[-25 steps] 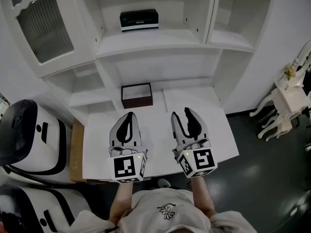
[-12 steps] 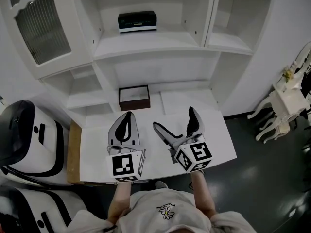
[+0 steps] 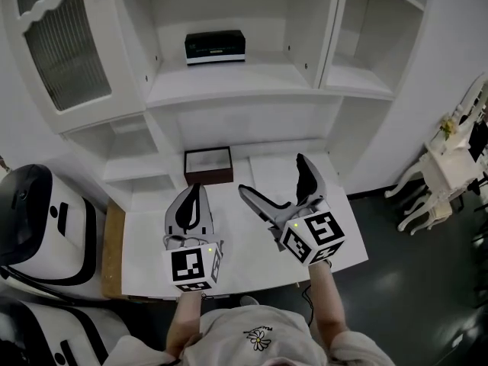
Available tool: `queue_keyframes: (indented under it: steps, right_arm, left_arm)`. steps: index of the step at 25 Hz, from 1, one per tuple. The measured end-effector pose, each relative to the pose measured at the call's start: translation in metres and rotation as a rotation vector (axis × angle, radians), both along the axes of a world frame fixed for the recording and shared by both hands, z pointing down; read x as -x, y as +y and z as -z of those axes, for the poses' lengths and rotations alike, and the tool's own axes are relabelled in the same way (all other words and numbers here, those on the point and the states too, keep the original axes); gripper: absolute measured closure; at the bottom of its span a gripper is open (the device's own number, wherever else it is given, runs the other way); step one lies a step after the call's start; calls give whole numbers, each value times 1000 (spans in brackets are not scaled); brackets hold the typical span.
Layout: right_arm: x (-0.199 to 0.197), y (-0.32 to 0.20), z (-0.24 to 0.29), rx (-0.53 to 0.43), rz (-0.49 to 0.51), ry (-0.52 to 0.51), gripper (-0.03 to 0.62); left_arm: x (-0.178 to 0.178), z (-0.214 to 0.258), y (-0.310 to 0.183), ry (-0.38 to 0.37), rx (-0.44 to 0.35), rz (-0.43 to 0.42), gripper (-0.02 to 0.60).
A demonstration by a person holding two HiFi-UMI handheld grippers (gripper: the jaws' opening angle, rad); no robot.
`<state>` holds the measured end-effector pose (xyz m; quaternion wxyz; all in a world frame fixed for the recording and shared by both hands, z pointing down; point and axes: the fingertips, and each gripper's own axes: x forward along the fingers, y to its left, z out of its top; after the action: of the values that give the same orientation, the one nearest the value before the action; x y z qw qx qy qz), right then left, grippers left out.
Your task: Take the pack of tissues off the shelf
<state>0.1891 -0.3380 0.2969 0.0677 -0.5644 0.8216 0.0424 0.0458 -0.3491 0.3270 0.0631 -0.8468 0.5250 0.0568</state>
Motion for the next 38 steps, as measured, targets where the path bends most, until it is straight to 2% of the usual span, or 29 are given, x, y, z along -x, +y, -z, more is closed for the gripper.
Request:
queue_keyframes:
  steps: [4,8,11,15,21,29,34,38]
  right_arm:
    - [3,-37,74,-62,85,16,2]
    - [10,-91,129,-34,187,38,2]
    - [18,-141,147,54,233,83,3]
    - [24,-201,156,175,240,172,3]
    - [17,-268,142,373,245,187,3]
    - [19,-297,121,485,283,174,5]
    - [32,-283,122,473,347,183,5]
    - [58,-256,122,451,430,223,5]
  left_arm:
    - [10,-3,-4,-2,16,22,581]
    - [25,-7,-5,5,34,61,581]
    - [40,-11,-5,12,51,100,581]
    - [61,-20,-6,17,77,158,581]
    - [86,-27,-11,31,110,228,581]
    - [107,-36,-13,34,144,283,581]
    - [112,-35,-15,27,142,296,581]
    - [112,-32,-14,20,131,297,581]
